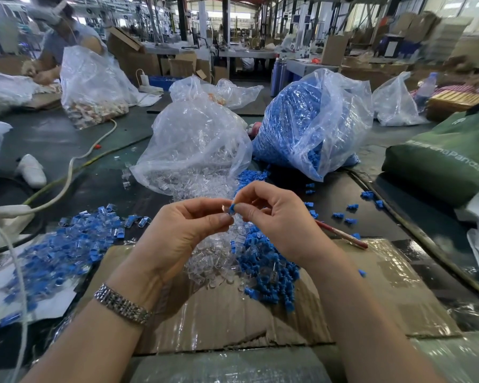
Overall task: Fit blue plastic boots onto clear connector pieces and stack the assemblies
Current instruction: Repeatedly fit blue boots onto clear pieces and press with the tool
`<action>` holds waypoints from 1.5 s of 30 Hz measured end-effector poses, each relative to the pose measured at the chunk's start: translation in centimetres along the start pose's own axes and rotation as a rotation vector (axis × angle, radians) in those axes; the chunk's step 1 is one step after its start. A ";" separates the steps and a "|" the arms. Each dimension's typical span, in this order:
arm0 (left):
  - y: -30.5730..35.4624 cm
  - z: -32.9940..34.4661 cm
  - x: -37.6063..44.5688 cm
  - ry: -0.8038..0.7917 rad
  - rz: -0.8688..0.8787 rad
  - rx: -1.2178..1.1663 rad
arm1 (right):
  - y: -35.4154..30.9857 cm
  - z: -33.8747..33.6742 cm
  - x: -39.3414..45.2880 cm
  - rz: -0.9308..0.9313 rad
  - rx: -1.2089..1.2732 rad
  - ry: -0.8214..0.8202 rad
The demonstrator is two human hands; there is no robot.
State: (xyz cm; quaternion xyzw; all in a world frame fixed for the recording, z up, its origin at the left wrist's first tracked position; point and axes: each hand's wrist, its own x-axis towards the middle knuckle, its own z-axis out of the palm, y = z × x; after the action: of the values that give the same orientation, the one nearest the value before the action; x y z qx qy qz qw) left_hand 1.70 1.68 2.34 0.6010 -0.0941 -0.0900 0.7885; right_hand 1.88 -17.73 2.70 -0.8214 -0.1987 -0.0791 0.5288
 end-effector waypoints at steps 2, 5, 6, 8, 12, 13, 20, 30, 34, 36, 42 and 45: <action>-0.1 -0.1 0.0 0.010 0.015 0.025 | 0.0 0.1 0.0 -0.011 -0.024 0.009; -0.2 -0.2 0.0 0.012 0.024 0.048 | -0.1 0.2 -0.1 -0.025 -0.068 0.000; -0.2 -0.1 0.0 0.008 0.025 0.049 | -0.2 0.1 -0.2 -0.018 -0.068 -0.015; -0.2 -0.1 0.0 0.010 0.024 0.035 | -0.4 -0.3 -0.2 0.024 -0.013 -0.032; -0.3 -0.2 0.1 0.026 0.003 -0.035 | 0.6 -3.2 -0.3 0.255 -0.350 0.177; -0.3 -0.2 0.1 0.027 -0.004 -0.049 | 1.2 -4.1 -0.4 0.405 -0.576 0.173; -0.5 -0.6 0.3 0.013 -0.033 -0.119 | 2.5 -5.0 -0.8 0.859 -0.934 -0.040; -0.4 -1.5 0.5 0.103 -0.047 -0.244 | 1.3 -5.8 -0.9 0.668 -0.388 0.122; -0.4 -1.4 0.6 0.132 -0.021 -0.252 | -1.1 -4.1 -1.3 0.612 0.146 -0.203; -0.4 -1.3 0.7 0.150 -0.005 -0.255 | -1.6 -2.8 -1.5 0.598 0.192 -0.346; -0.5 -0.9 0.6 0.121 0.040 -0.155 | -2.4 -1.4 -1.7 0.537 0.172 -0.406; -0.6 -0.8 0.7 0.111 0.050 -0.104 | -2.6 -1.1 -1.8 0.521 0.153 -0.418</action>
State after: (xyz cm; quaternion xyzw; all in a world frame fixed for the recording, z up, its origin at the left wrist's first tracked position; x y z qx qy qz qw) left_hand 2.52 2.06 1.60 0.5609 -0.0606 -0.0414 0.8246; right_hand -0.72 -18.20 4.79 -0.8009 -0.0915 0.2436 0.5392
